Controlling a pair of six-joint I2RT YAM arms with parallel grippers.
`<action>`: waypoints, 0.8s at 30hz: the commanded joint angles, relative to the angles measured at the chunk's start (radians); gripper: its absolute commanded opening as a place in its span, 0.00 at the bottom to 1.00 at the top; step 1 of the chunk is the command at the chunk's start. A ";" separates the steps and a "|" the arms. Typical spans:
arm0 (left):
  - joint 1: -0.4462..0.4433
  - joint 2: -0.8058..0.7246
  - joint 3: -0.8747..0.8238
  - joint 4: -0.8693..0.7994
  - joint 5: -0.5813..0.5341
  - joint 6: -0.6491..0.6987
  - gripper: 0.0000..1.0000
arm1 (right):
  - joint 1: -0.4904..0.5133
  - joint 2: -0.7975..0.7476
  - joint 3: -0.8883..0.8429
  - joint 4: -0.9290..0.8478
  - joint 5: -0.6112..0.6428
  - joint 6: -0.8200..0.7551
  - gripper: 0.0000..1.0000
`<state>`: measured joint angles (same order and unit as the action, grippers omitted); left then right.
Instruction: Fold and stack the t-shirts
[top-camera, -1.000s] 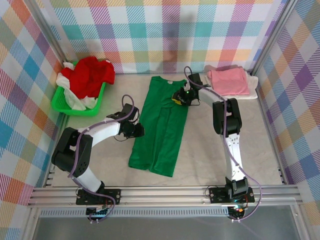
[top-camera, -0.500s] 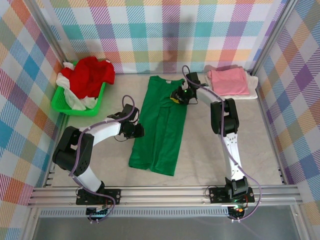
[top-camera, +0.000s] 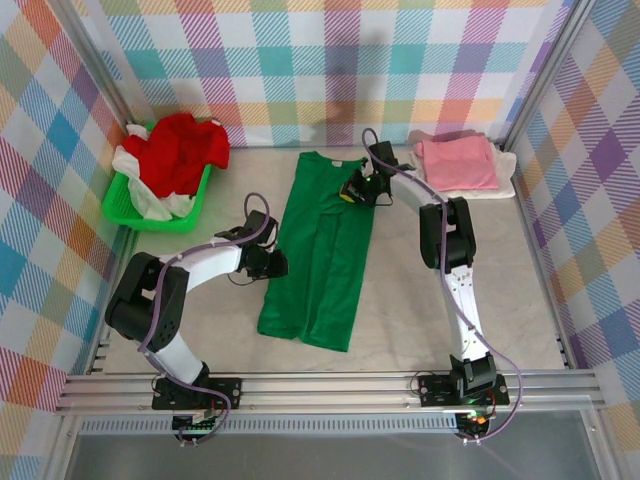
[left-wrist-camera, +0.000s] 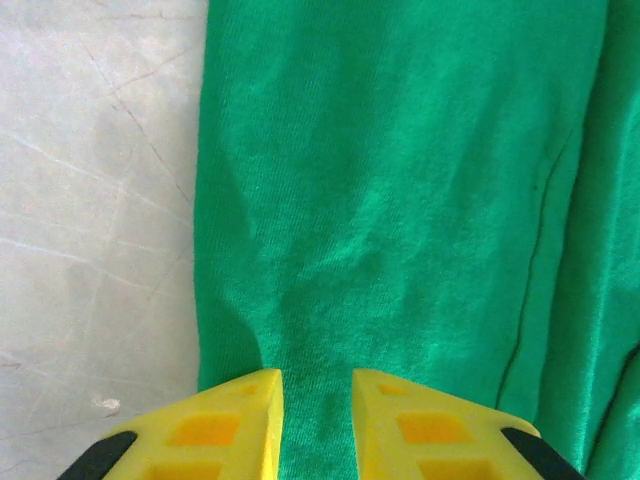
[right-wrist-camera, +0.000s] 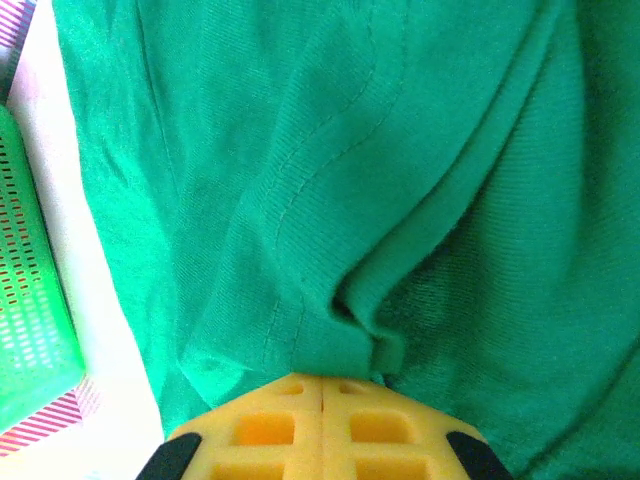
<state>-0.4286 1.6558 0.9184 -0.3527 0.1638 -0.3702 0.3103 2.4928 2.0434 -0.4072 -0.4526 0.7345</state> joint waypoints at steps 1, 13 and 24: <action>0.007 0.011 -0.017 0.019 -0.006 -0.001 0.25 | 0.008 -0.011 0.019 -0.035 0.010 0.000 0.00; 0.007 0.017 -0.018 0.027 -0.013 -0.008 0.25 | 0.010 -0.046 -0.009 -0.102 0.069 -0.023 0.22; 0.007 0.026 -0.015 0.028 -0.009 -0.007 0.25 | 0.016 0.038 0.083 -0.112 0.072 -0.020 0.26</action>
<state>-0.4286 1.6745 0.9100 -0.3355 0.1638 -0.3740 0.3153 2.4928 2.0750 -0.4923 -0.3866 0.7200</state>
